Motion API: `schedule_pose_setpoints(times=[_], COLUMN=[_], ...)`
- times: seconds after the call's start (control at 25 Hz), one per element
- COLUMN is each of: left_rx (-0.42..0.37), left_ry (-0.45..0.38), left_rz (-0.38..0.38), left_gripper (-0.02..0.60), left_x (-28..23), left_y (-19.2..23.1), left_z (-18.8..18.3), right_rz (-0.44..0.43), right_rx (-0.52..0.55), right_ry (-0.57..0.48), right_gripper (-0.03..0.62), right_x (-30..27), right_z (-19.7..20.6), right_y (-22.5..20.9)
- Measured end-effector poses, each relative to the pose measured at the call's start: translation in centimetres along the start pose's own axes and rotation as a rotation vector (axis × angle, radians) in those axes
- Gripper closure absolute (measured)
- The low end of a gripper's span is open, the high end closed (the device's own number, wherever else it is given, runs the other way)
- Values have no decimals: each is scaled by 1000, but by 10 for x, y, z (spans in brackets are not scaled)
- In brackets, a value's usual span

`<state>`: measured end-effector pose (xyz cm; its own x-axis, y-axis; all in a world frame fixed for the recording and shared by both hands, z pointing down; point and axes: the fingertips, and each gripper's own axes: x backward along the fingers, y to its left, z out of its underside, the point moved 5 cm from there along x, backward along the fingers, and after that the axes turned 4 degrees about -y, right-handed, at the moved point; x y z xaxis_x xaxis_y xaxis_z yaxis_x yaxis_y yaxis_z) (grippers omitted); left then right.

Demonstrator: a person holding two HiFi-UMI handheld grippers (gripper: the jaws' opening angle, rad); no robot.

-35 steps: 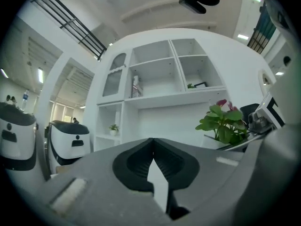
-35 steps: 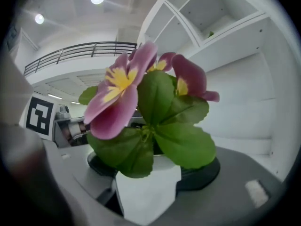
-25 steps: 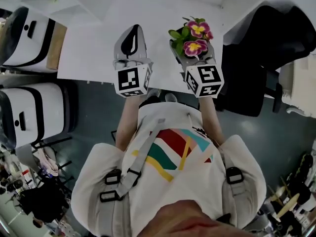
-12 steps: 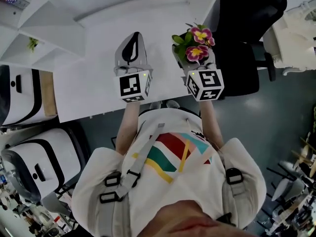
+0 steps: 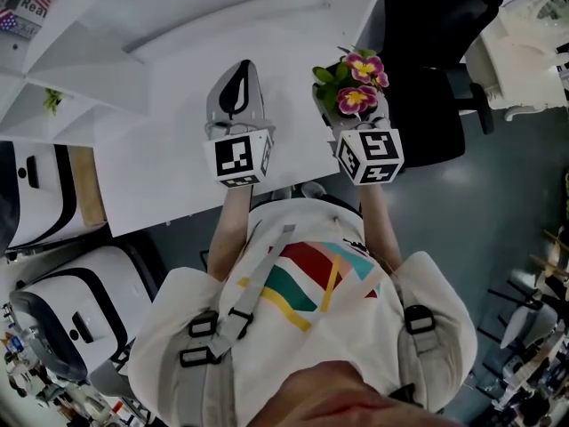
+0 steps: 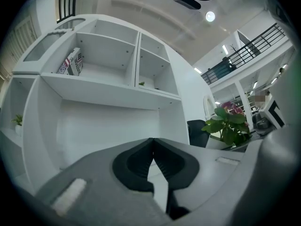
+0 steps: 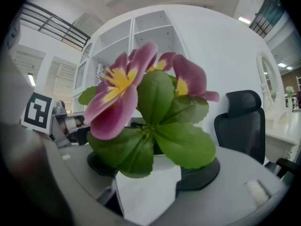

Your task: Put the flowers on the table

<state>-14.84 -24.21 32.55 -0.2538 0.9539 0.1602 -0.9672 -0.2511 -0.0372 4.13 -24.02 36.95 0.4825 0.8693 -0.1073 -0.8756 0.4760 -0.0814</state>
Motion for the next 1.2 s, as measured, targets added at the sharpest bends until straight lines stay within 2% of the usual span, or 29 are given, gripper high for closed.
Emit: schedule_pose_setpoints(times=[0.44, 0.8, 1.04, 1.2], left_rx=[-39, -103, -93, -31], left_ry=[20, 49, 77, 72], left_rz=[-31, -91, -130, -188], left_gripper=[577, 577, 577, 577], left_x=[9, 8, 13, 24], left_y=[-2, 28, 34, 45], left_z=[5, 5, 14, 16], right_rz=[-48, -57, -45, -20], right_rx=[48, 61, 56, 73], right_ry=[35, 128, 203, 258], right_gripper=[264, 264, 264, 264], right_x=[-30, -122, -189, -234], right_z=[1, 10, 27, 49], right_y=[-18, -43, -71, -86])
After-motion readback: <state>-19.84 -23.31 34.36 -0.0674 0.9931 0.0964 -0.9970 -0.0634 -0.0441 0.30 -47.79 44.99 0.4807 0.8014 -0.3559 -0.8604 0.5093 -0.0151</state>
